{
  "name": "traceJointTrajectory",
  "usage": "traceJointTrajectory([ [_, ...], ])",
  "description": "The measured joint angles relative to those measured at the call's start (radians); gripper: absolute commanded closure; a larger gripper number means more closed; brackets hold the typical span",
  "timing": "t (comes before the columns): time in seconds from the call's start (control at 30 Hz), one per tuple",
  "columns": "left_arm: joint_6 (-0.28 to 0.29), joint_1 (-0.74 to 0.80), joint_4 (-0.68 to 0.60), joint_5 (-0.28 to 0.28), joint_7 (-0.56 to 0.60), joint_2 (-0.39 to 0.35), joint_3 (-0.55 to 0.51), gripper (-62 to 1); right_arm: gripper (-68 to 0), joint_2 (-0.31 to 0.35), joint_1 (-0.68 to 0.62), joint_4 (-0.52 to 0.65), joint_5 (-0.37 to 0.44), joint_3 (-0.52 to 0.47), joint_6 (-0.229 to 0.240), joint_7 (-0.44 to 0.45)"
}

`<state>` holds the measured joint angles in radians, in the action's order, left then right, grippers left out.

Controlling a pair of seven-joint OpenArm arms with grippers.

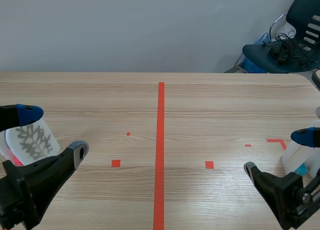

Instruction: Do the leaf sorting experiment

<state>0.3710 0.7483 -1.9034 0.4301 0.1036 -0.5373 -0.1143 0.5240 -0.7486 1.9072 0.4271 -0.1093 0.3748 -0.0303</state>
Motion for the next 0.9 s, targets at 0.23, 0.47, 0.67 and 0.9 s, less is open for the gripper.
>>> traceJointTrajectory([
  [0.23,0.000,0.000,0.000,0.000,-0.005,0.000,0.000,-62.3,-67.9,0.000,0.000,0.001,0.000,0.000,0.000,-0.040],
  [0.47,0.000,0.000,0.000,0.000,-0.005,0.000,0.000,-62.3,-67.9,0.000,0.000,0.001,0.000,0.000,0.000,-0.039],
  [0.67,0.000,0.000,0.000,0.000,-0.005,0.000,0.000,-62.3,-67.9,0.000,0.000,0.001,0.000,0.000,0.000,-0.039],
  [0.9,0.000,0.000,0.000,0.000,-0.005,0.000,0.000,-62.3,-67.9,0.000,0.000,0.001,0.000,0.000,0.000,-0.038],
])
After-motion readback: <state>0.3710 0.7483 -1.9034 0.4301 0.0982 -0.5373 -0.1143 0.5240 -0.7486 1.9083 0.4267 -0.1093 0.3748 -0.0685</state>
